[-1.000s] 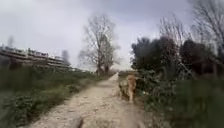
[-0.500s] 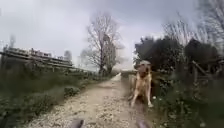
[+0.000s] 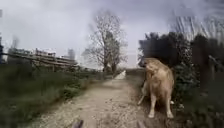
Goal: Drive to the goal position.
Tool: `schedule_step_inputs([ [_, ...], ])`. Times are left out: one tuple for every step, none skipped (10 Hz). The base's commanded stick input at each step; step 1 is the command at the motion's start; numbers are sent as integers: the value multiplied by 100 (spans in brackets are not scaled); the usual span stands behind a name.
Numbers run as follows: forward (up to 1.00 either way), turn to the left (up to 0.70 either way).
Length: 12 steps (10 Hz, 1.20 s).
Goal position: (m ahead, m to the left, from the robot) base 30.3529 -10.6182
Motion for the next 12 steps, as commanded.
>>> schedule_step_inputs([
  [81, 0],
  [85, 0],
  [85, 0],
  [85, 0],
  [85, 0],
  [54, 0],
  [0, 0],
  [0, 0],
  [0, 0],
  [0, 0],
  [0, 0],
  [0, 0],
])
